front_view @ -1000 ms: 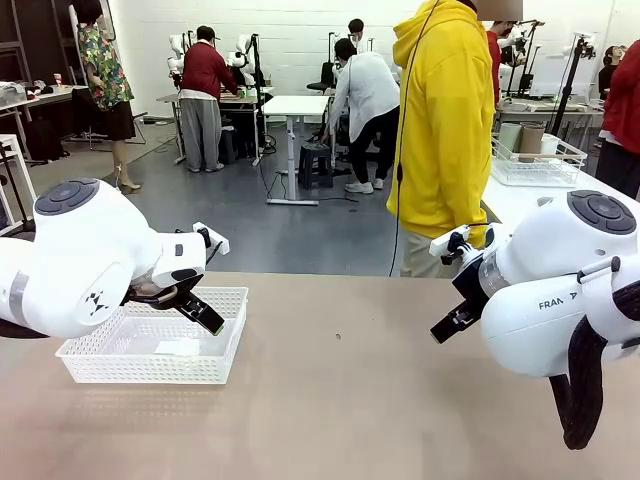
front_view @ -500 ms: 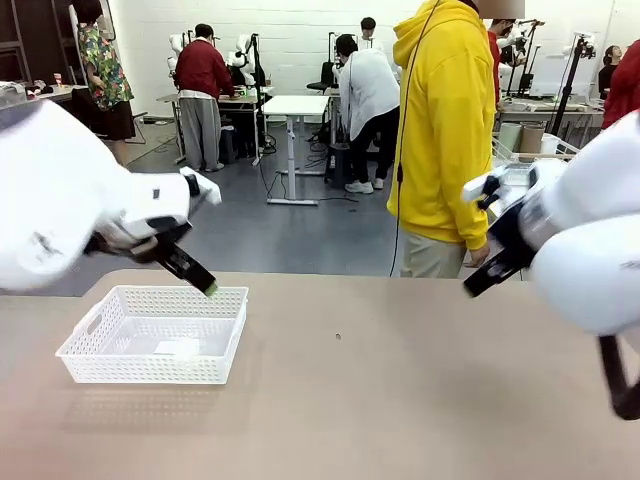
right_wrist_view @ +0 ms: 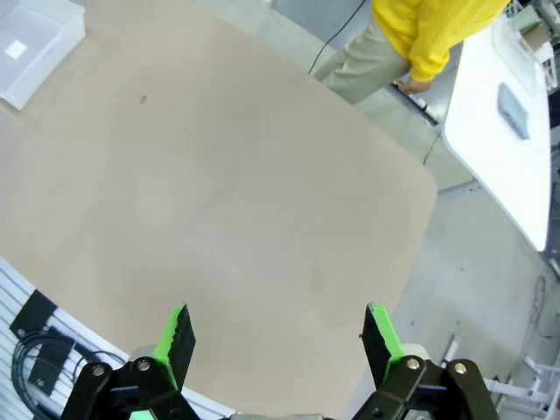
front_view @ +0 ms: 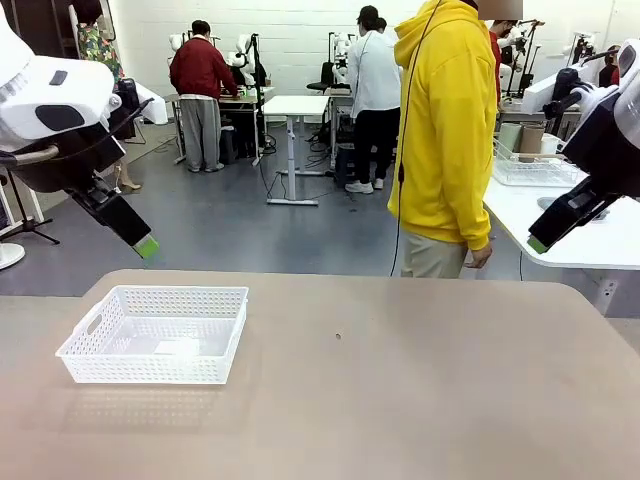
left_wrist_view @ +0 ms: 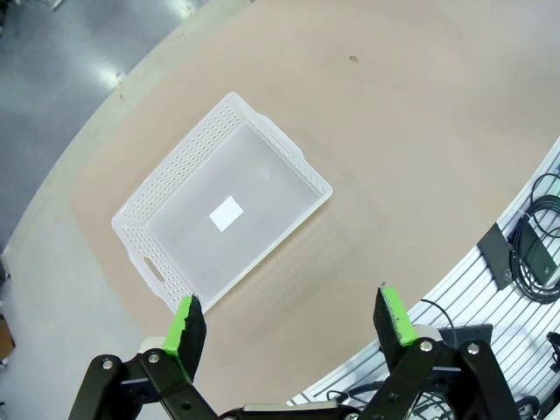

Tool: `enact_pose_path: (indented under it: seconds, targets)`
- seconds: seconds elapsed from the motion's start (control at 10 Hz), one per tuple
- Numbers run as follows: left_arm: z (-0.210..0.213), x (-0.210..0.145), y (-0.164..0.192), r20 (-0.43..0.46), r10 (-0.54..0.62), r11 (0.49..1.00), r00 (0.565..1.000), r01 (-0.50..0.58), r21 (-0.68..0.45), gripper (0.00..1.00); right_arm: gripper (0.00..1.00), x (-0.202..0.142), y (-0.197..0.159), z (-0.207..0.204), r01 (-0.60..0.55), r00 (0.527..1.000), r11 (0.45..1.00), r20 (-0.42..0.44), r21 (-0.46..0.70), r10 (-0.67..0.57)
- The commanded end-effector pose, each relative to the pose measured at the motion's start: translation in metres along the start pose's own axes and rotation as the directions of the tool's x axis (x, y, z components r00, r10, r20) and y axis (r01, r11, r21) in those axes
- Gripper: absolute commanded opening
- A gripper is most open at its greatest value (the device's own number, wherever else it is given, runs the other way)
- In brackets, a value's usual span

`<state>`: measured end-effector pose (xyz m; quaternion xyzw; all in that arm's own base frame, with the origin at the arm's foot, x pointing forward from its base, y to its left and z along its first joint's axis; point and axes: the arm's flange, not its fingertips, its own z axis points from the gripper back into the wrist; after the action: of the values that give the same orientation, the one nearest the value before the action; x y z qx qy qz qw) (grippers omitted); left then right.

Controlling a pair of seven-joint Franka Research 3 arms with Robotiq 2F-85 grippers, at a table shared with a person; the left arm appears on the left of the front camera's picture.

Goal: Clean and organize the cups into the basket.
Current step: Pick up the Organizing basket and move it to the center of the table, then pick up the Reusable plastic cup from the right side of the table and place it inside the Organizing basket.

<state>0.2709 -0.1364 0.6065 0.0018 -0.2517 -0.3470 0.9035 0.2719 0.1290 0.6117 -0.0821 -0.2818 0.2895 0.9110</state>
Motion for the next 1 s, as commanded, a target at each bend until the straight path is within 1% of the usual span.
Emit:
enact_pose_path:
  seconds: [0.0,0.2,0.3,0.4,0.5,0.6,0.7,0.8,0.9]
  targets:
    - [-0.023,-0.002,0.004,-0.001,0.010,1.000,1.000,-0.010,-0.016,1.00,1.00,-0.002,-0.004,-0.022,-0.003,1.000,1.000,-0.002,0.012,0.003]
    - [-0.023,-0.002,0.004,-0.001,0.010,1.000,1.000,-0.010,-0.016,1.00,1.00,-0.002,-0.004,-0.022,-0.003,1.000,1.000,-0.002,0.012,0.003]
    - [-0.014,-0.002,0.001,-0.014,0.005,1.000,1.000,-0.005,-0.006,1.00,1.00,-0.002,-0.001,-0.012,0.003,1.000,1.000,-0.012,0.011,-0.003]
    - [-0.029,-0.005,0.042,0.056,0.014,0.910,0.998,0.010,-0.414,1.00,1.00,-0.011,-0.044,-0.035,0.082,0.997,0.802,-0.051,0.592,-0.064]
    - [-0.025,-0.014,0.076,0.125,0.098,0.822,0.987,-0.009,-0.569,1.00,1.00,-0.027,-0.081,-0.052,0.139,0.985,0.657,-0.038,0.741,-0.166]
    - [-0.012,-0.024,0.100,0.195,0.164,0.728,0.967,0.015,-0.686,1.00,1.00,-0.044,-0.116,-0.064,0.194,0.959,0.513,-0.053,0.836,-0.277]
    - [-0.005,-0.037,0.128,0.189,0.296,0.619,0.936,-0.037,-0.784,1.00,1.00,-0.064,-0.149,-0.075,0.221,0.918,0.371,-0.064,0.902,-0.391]
    - [-0.005,-0.049,0.152,0.120,0.394,0.519,0.911,-0.113,-0.847,1.00,1.00,-0.079,-0.171,-0.085,0.255,0.871,0.279,-0.096,0.926,-0.481]
    - [-0.003,-0.068,0.174,0.058,0.486,0.486,0.872,-0.214,-0.847,1.00,1.00,-0.098,-0.190,-0.093,0.267,0.828,0.180,-0.130,0.947,-0.546]
